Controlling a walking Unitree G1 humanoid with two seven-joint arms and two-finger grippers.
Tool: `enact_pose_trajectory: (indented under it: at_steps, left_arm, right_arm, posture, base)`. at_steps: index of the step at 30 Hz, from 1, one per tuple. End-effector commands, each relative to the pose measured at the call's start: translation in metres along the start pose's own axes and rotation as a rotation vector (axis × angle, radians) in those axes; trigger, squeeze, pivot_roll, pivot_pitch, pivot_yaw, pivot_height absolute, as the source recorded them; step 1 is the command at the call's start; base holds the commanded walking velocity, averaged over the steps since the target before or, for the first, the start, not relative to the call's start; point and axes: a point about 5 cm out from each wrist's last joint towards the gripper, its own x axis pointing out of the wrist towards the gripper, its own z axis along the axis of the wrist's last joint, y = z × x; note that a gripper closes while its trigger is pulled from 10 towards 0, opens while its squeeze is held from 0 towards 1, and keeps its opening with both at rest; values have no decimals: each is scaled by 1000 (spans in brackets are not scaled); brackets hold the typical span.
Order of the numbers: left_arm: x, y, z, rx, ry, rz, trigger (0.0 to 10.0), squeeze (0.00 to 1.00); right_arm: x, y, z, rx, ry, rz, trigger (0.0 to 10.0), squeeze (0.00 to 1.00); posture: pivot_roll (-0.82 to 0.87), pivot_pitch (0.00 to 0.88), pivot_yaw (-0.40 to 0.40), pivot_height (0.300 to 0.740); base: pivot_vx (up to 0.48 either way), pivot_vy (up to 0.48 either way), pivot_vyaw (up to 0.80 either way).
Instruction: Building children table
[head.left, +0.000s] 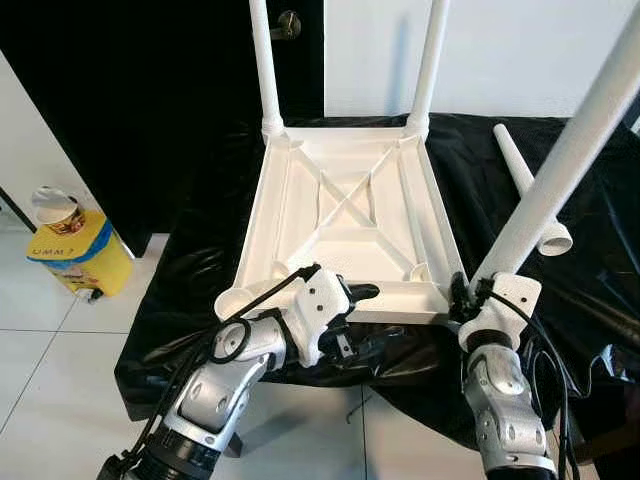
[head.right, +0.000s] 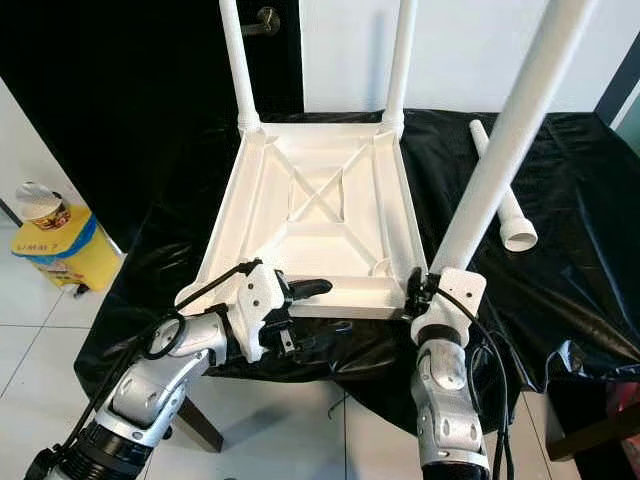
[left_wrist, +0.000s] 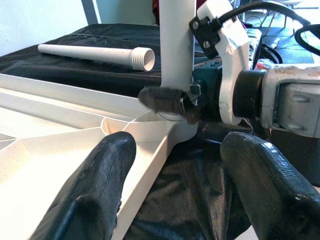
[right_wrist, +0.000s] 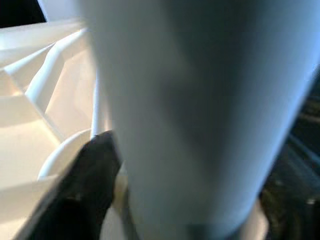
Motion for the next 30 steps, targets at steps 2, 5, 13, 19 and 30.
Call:
enact_pose_trajectory:
  at_steps: [2, 5, 13, 19, 30]
  left_arm:
    - [-1, 3, 1, 5, 6, 30, 10000, 0]
    - [-1, 3, 1, 3, 4, 28, 10000, 0]
    - [2, 1, 3, 1, -2, -2, 10000, 0]
    - [4, -1, 3, 3, 0, -22, 10000, 0]
    - [5, 5, 6, 18, -11, -8, 10000, 0]
  right_arm:
    - [-3, 2, -3, 0, 10, 52, 10000, 1000]
    - [-3, -5, 3, -9, -22, 120, 10000, 1000]
    - [12, -25, 16, -27, -57, 349, 10000, 0]
    - [24, -30, 26, -142, -85, 545, 10000, 0]
    - [44, -25, 35, -249, -71, 750, 10000, 0]
  posture:
    - [-17, 17, -5, 740]
    - [-24, 19, -1, 740]
    - [-48, 43, 21, 740]
    - [-43, 46, 22, 740]
    - [-39, 21, 4, 740]
  base:
    - [0, 0, 0]
    - [0, 0, 0]
    - [0, 0, 0]
    - [0, 0, 0]
    - [0, 0, 0]
